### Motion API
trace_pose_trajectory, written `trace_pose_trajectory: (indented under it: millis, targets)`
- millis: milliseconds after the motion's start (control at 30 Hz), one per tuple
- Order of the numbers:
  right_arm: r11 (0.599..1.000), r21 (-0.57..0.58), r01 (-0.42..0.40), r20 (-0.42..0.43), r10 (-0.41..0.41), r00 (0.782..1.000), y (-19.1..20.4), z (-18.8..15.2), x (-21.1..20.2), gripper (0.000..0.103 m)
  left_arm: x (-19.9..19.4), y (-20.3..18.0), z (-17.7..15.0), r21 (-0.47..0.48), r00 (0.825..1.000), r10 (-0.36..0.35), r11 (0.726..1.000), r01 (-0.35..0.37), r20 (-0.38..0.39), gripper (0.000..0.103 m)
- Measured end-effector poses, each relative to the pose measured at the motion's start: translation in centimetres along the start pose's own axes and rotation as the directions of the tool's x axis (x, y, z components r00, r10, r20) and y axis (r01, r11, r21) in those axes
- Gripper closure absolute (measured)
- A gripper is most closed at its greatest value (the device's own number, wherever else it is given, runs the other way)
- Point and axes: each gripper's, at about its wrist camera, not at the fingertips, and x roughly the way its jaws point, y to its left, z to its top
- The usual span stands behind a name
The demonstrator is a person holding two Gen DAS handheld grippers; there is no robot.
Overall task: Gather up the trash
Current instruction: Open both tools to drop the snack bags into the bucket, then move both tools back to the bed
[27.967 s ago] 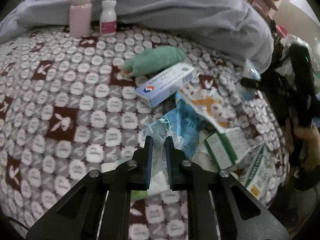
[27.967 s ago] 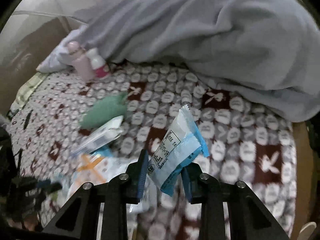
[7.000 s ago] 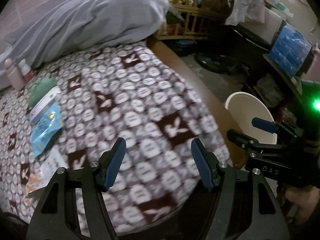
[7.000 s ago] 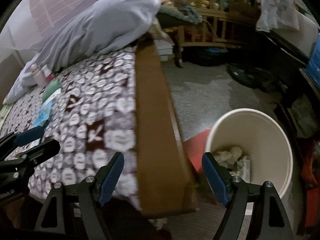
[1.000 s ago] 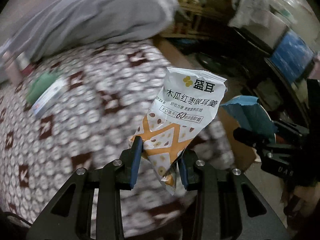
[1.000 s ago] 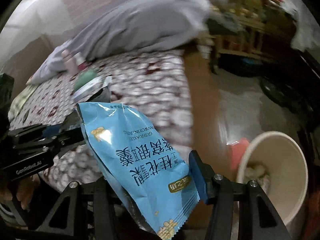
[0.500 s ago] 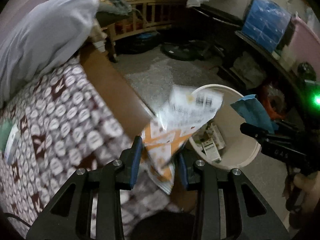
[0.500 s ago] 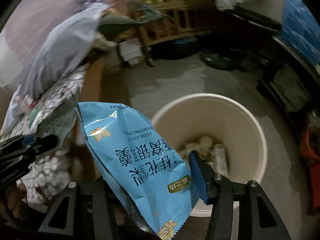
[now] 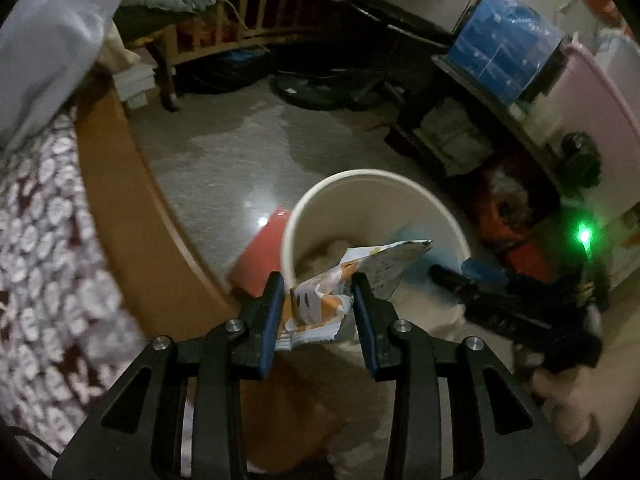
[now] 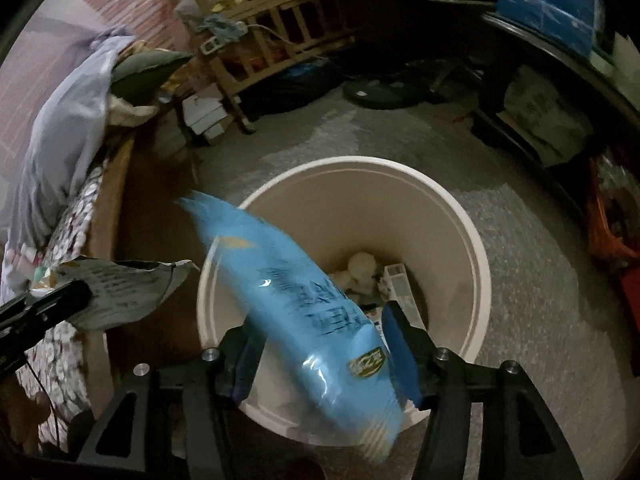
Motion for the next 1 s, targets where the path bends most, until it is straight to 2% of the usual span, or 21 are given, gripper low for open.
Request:
trace_pose_trajectory:
  millis: [33,67,133,200,433,600,767,867,1000]
  targets:
    - [1.000,0.015,-0.004,0.005,0.004,1.000,-0.3,0.0,0.0,0.034,0.1,-0.1,0.2,-0.007,1.000,-0.014,1.000,0.014,0.000,0.064]
    - [0.999,0.028,-0.015,0.011,0.015,1.000,-0.4,0.1,-0.1,0.031,0.1,0.0,0.4,-0.016,1.000,-0.025,1.000,0.025,0.000,0.052]
    - [0.999,0.045,-0.027,0.017,0.026,1.000,-0.6,0.1,-0.3,0.031,0.1,0.4,0.5,-0.044,0.998,-0.056,0.997,0.056,0.011,0.042]
    - [0.999,0.046,-0.019,0.018,0.018,1.000,-0.7,0.0,-0.3,0.030,-0.1,0.7,0.4,-0.050,0.998,-0.058,0.997,0.059,0.015,0.041]
    - [0.999,0.027,-0.028,0.007,0.028,1.000,0.7,-0.2,-0.3,0.030,-1.7,2.8,-0.3,-0.081,1.000,0.006,0.997,-0.004,0.017,0.041]
    - [0.999,-0.041,-0.033,0.014,0.033,0.999,3.5,-0.6,-0.9,0.030,-3.9,4.9,-1.3,-0.088,0.993,0.102,0.991,-0.097,0.059,0.041]
    - [0.991,-0.115,-0.075,0.017,0.077,0.997,7.9,-0.5,-1.4,0.030,-6.6,8.5,-3.2,-0.101,0.967,0.235,0.969,-0.225,0.097,0.041]
    - [0.979,-0.172,-0.105,0.011,0.108,0.994,11.2,-0.6,-1.5,0.030,-8.3,11.2,-4.7,-0.117,0.941,0.321,0.944,-0.308,0.107,0.041]
    - [0.954,-0.257,-0.157,-0.011,0.160,0.987,16.5,-1.0,-1.3,0.030,-10.9,16.2,-7.0,-0.170,0.911,0.398,0.910,-0.379,0.102,0.041]
